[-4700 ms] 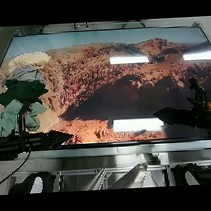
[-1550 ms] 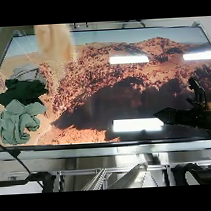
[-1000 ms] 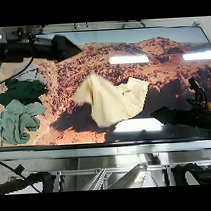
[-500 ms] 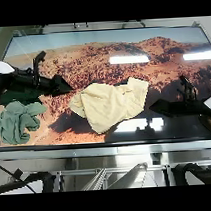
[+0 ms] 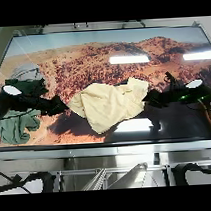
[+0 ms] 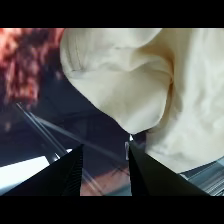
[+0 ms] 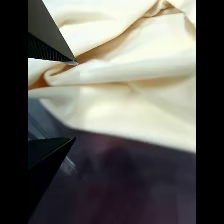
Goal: Fold the shirts.
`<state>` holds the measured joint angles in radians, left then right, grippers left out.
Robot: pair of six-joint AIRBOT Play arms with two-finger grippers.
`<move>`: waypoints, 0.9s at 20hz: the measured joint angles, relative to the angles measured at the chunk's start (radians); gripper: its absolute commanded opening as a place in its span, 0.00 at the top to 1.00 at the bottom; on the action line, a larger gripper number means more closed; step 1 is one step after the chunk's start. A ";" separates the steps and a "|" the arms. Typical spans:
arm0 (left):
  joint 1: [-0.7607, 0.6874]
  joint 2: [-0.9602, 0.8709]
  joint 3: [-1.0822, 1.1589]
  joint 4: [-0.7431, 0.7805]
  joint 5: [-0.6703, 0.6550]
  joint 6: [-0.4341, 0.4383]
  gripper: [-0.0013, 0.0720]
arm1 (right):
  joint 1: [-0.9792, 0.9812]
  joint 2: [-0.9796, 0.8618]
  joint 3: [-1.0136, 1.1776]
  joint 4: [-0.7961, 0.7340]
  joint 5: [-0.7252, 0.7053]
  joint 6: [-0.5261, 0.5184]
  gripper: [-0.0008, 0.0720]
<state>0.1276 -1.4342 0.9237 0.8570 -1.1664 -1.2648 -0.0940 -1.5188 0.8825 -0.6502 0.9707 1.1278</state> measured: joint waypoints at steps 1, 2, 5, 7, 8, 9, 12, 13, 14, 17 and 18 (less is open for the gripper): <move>-0.013 -0.006 -0.011 0.000 0.021 0.000 0.58 | 0.014 -0.027 0.013 0.019 0.002 -0.016 0.30; -0.030 -0.020 -0.014 0.000 0.040 0.000 0.58 | 0.026 -0.049 0.024 0.041 0.006 -0.024 0.30; -0.103 -0.097 0.014 0.002 0.069 0.001 0.58 | 0.050 -0.090 0.047 0.084 0.011 -0.045 0.51; -0.155 -0.158 0.064 -0.002 0.061 0.002 0.60 | 0.057 -0.104 0.053 0.083 -0.001 -0.051 0.89; -0.182 -0.190 0.098 -0.008 0.056 0.003 0.88 | 0.059 -0.107 0.055 0.088 0.003 -0.053 0.95; -0.207 -0.224 0.133 -0.004 0.053 0.003 0.96 | 0.060 -0.108 0.058 0.096 0.014 -0.060 0.95; -0.248 -0.280 0.240 0.012 0.023 0.003 0.96 | 0.044 -0.099 0.067 0.111 0.076 -0.086 0.95; -0.253 -0.283 0.273 0.011 -0.004 0.003 0.96 | 0.030 -0.086 0.070 0.113 0.101 -0.093 0.95; -0.257 -0.277 0.305 0.008 -0.025 0.002 0.96 | 0.010 -0.066 0.074 0.113 0.132 -0.098 0.95; -0.250 -0.211 0.365 0.006 -0.065 -0.001 0.96 | -0.069 0.024 0.085 0.117 0.214 -0.105 0.95; -0.244 -0.178 0.375 0.006 -0.077 -0.006 0.96 | -0.099 0.063 0.087 0.120 0.241 -0.107 0.95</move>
<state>-0.1162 -1.6123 1.2987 0.8635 -1.2438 -1.2705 -0.1928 -1.4555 0.9691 -0.5301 1.2121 1.0206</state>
